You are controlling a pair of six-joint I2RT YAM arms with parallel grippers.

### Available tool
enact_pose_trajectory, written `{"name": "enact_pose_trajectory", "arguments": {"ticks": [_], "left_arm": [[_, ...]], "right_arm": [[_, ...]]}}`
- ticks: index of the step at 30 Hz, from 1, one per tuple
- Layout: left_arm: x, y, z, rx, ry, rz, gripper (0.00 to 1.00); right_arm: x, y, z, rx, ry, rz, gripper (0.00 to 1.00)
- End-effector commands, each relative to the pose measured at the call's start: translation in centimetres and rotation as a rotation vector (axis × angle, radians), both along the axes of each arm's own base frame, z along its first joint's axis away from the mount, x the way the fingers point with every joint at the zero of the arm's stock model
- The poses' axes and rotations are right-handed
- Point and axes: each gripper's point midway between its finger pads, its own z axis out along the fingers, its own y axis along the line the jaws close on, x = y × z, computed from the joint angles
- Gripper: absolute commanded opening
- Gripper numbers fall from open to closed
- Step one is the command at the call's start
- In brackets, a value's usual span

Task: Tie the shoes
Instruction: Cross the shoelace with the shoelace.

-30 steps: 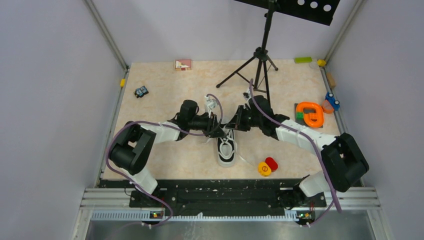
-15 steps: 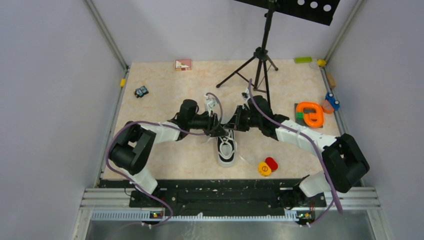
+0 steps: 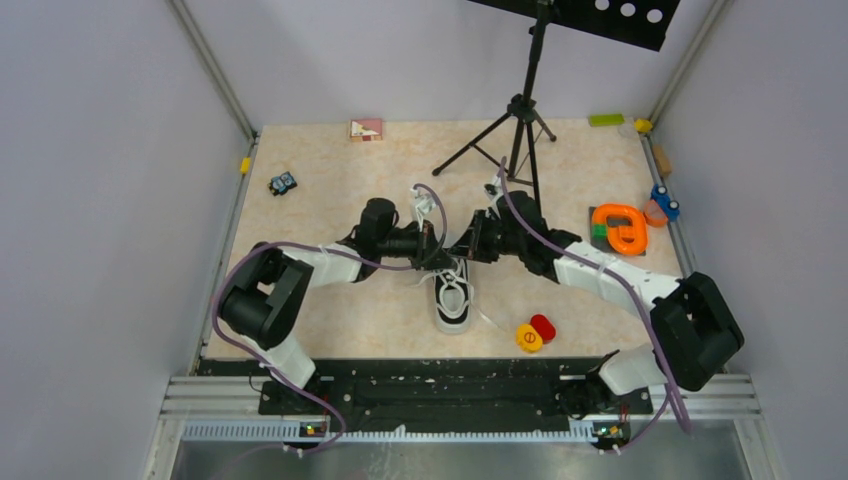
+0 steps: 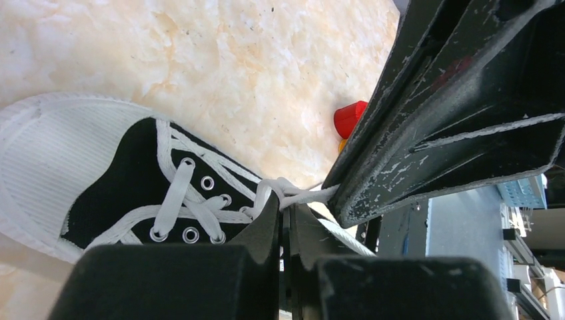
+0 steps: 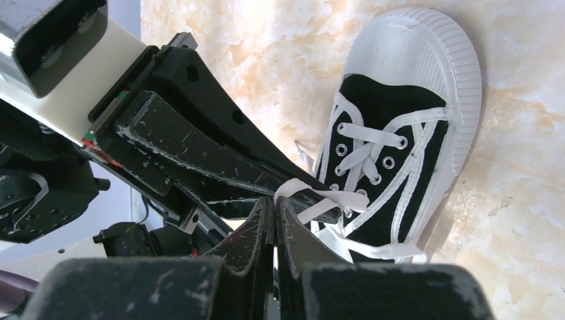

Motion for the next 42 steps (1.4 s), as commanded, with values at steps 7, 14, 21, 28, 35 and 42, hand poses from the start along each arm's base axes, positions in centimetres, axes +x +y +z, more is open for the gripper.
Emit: {"name": "enact_pose_trajectory", "arguments": {"ticks": [7,14,21,28,35,42], "left_arm": [[-0.1,-0.5,0.3,-0.029,-0.043,-0.062,0.00],[0.9,-0.1,0.5,-0.025,-0.060,-0.005,0.00],[1.1,0.3,0.3,-0.011,-0.051,0.025,0.00],[1.2,0.6,0.2,-0.018,-0.041,0.046,0.00],[1.7,0.6,1.0,-0.040,-0.053,0.042,0.00],[1.6,0.5,1.5,-0.052,-0.054,0.026,0.00]], "right_arm": [[0.5,-3.4,3.6,-0.015,-0.096,-0.166,0.43],[-0.9,-6.7,-0.3,-0.056,-0.077,-0.200,0.35],[-1.3,-4.0,-2.0,-0.115,-0.112,0.012,0.41],[-0.3,-1.9,-2.3,-0.080,-0.124,0.080,0.42],[0.9,-0.9,-2.7,-0.079,-0.122,0.088,0.42],[1.8,-0.3,-3.5,-0.066,-0.115,0.071,0.41]]}}
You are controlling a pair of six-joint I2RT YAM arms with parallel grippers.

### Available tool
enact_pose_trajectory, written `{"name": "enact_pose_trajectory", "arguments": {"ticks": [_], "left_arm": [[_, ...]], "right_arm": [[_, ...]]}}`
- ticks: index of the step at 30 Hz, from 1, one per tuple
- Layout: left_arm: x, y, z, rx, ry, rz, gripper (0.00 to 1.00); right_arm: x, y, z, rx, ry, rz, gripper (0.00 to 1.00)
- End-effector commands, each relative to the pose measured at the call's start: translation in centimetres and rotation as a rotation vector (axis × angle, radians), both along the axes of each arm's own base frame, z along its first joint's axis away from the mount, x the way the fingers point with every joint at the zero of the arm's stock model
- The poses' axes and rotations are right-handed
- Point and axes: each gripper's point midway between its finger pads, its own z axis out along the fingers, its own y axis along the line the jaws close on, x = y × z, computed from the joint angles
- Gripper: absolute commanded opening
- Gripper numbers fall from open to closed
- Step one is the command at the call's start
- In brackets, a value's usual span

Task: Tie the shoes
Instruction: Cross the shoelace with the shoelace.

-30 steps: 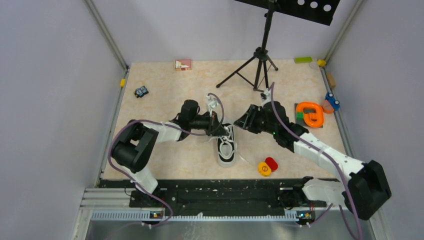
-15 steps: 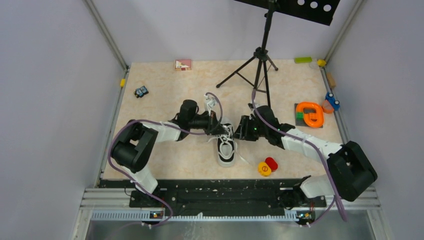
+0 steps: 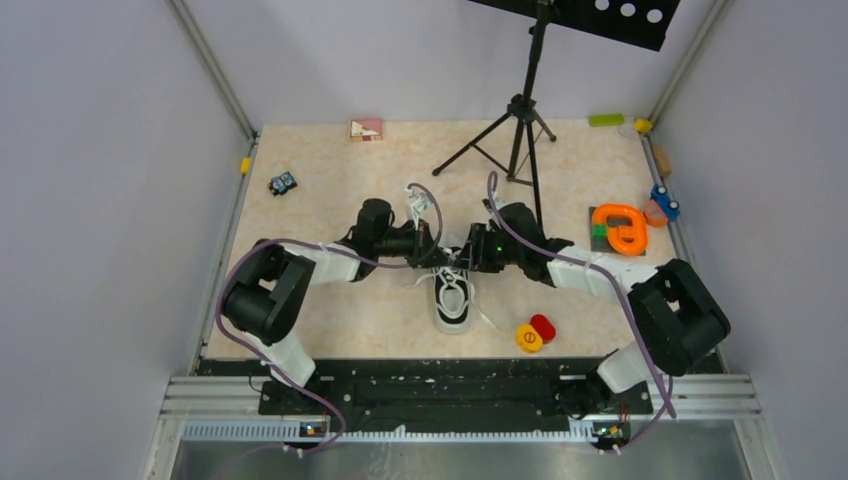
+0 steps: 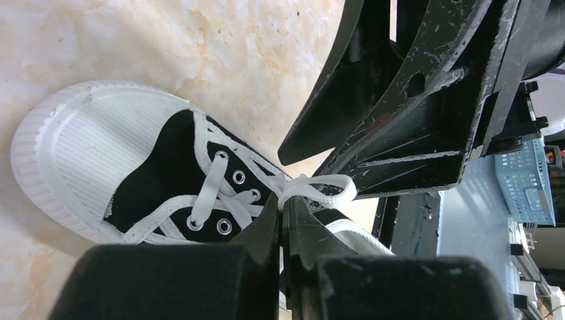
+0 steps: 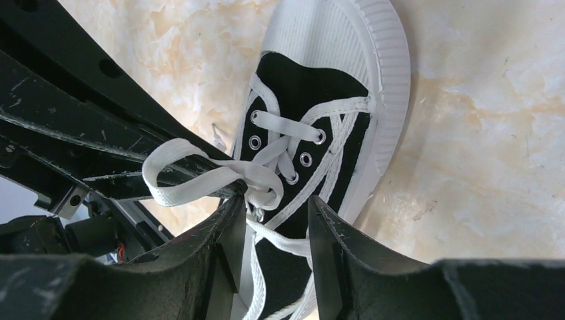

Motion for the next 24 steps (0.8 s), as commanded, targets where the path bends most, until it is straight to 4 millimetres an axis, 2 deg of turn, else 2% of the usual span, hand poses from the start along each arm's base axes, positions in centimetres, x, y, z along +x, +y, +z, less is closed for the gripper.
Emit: {"name": "enact_pose_trajectory", "arguments": {"ticks": [1,9,13,17,24], "left_arm": [[0.3,-0.4,2.4,-0.053,-0.065,-0.022,0.00],[0.1,-0.4,2.4,-0.061,-0.057,-0.035,0.00],[0.1,-0.5,2.6,-0.071,-0.055,-0.037,0.00],[0.1,-0.6,2.8,-0.078,-0.057,-0.038,0.00],[0.3,-0.5,2.5,-0.070,-0.051,-0.032,0.00]], "right_arm": [[1.8,1.8,2.2,0.060,-0.079,0.007,0.40],[2.9,2.6,1.7,0.086,-0.081,-0.019,0.31],[3.0,2.6,1.2,0.076,-0.081,-0.031,0.19],[2.8,2.0,0.9,0.055,-0.086,-0.043,0.00],[2.2,0.7,1.6,0.047,-0.105,-0.080,0.00]]}}
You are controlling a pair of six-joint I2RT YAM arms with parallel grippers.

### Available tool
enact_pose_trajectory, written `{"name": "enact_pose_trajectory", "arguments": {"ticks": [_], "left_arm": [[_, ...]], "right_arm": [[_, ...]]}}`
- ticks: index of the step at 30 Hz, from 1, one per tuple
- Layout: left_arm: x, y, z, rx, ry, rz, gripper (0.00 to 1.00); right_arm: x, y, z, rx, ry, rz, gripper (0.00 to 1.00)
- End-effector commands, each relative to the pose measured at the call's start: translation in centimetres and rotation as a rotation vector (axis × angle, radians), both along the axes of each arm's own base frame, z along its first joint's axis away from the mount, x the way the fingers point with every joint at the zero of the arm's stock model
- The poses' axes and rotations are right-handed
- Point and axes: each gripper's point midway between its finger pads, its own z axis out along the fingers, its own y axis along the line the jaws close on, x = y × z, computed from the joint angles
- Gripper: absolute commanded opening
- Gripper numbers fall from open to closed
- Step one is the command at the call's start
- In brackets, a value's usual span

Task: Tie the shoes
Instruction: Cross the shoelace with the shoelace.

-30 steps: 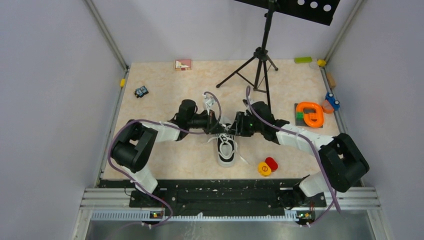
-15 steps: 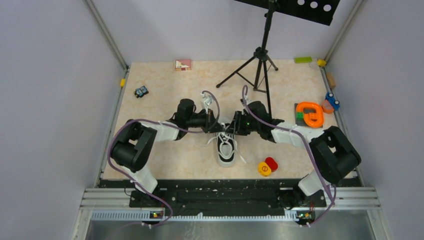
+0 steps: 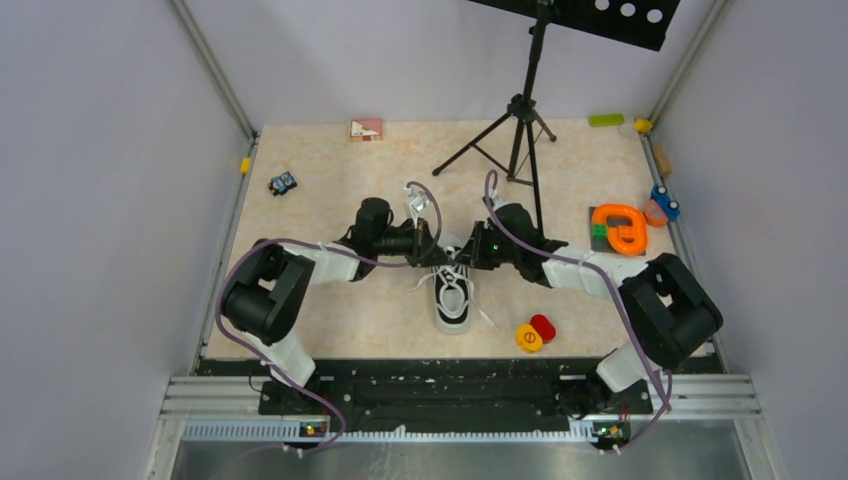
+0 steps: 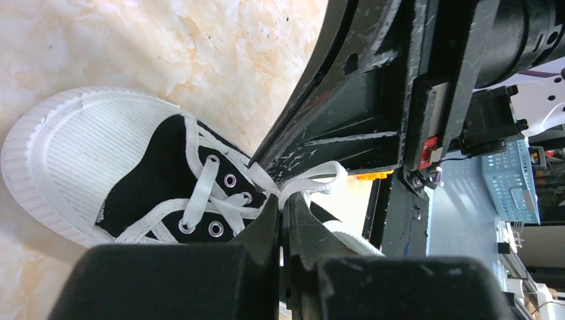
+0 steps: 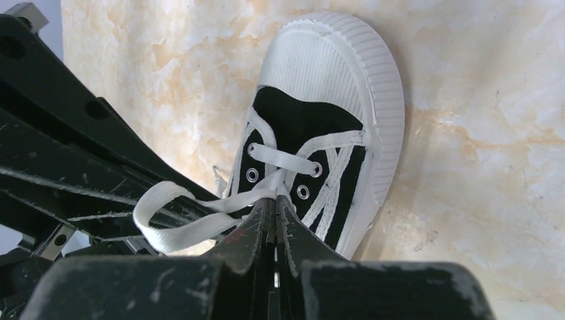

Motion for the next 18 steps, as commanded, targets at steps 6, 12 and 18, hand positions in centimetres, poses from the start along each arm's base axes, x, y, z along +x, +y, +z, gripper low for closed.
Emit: {"name": "enact_pose_trajectory", "arguments": {"ticks": [6,12,18], "left_arm": [[0.7,-0.2,1.9,-0.036,-0.065,0.001,0.09],[0.9,-0.4,2.3,-0.049,-0.062,0.009,0.17],[1.1,-0.4,2.3,-0.057,-0.060,0.020,0.33]], "right_arm": [[-0.3,-0.6,2.5,0.026,-0.071,-0.021,0.00],[-0.7,-0.4,2.5,0.027,-0.067,-0.004,0.00],[-0.9,0.0,2.8,0.035,-0.068,0.000,0.00]]}}
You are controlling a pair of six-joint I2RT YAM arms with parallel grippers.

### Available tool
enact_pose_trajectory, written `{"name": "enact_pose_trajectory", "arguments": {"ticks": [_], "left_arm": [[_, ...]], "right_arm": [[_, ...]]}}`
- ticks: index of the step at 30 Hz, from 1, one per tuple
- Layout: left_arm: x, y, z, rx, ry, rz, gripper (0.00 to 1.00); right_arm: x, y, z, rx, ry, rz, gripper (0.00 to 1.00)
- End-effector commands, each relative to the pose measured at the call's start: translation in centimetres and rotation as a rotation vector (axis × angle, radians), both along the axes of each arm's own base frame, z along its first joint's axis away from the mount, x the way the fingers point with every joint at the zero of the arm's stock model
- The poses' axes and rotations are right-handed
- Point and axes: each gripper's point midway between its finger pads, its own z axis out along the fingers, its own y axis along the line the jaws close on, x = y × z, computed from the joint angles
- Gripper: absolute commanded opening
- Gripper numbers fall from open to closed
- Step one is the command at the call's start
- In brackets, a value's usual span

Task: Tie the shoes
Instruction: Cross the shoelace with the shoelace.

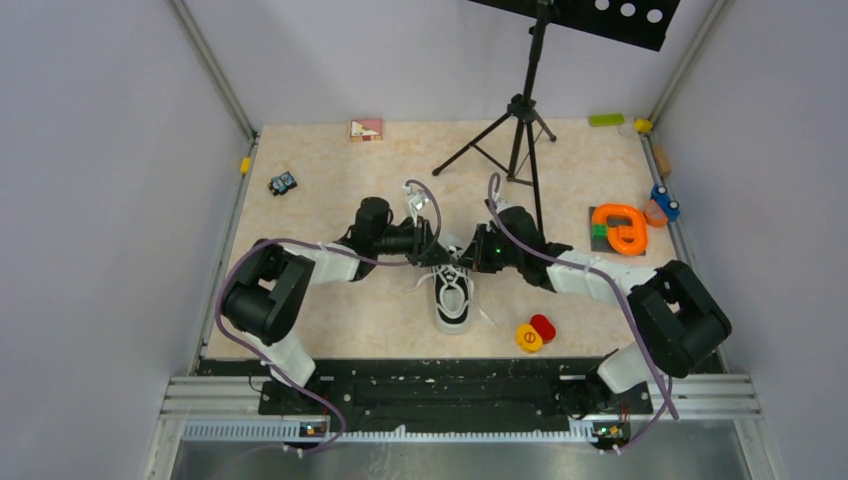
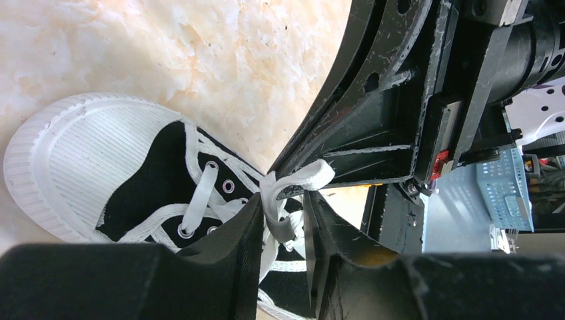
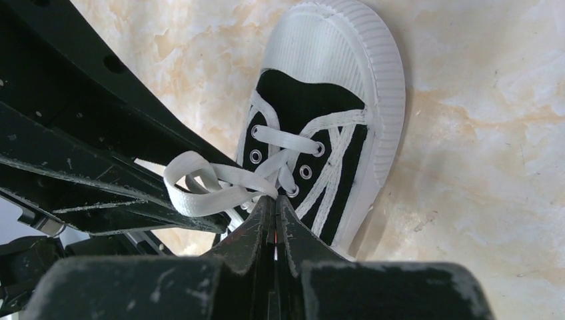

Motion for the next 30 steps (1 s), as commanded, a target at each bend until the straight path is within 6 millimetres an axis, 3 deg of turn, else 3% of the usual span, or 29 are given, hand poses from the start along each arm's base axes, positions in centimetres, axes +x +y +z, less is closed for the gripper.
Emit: {"name": "enact_pose_trajectory", "arguments": {"ticks": [1,5,11,14,21,25,30], "left_arm": [[0.8,-0.3,2.0,-0.046,-0.071,0.005,0.34],[0.9,-0.3,2.1,-0.048,-0.072,0.009,0.43],[1.3,-0.4,2.4,-0.054,-0.076,0.025,0.46],[1.4,-0.5,2.9,-0.075,-0.079,0.040,0.58],[1.9,-0.6,3.5,-0.094,-0.092,0.071,0.59],[1.8,-0.6,3.4,-0.092,-0.092,0.062,0.42],[1.6,-0.5,3.6,-0.094,-0.095,0.054,0.06]], "right_arm": [[0.2,0.8,2.3,0.046,-0.059,0.004,0.00],[0.2,1.1,2.6,0.050,-0.066,0.008,0.00],[-0.1,1.3,2.6,0.046,-0.066,0.019,0.00],[-0.3,1.4,2.6,0.048,-0.062,0.020,0.00],[-0.3,1.6,2.7,0.053,-0.066,0.022,0.00],[-0.3,1.6,2.8,0.053,-0.066,0.023,0.00],[-0.4,1.3,2.7,0.045,-0.067,0.010,0.00]]}}
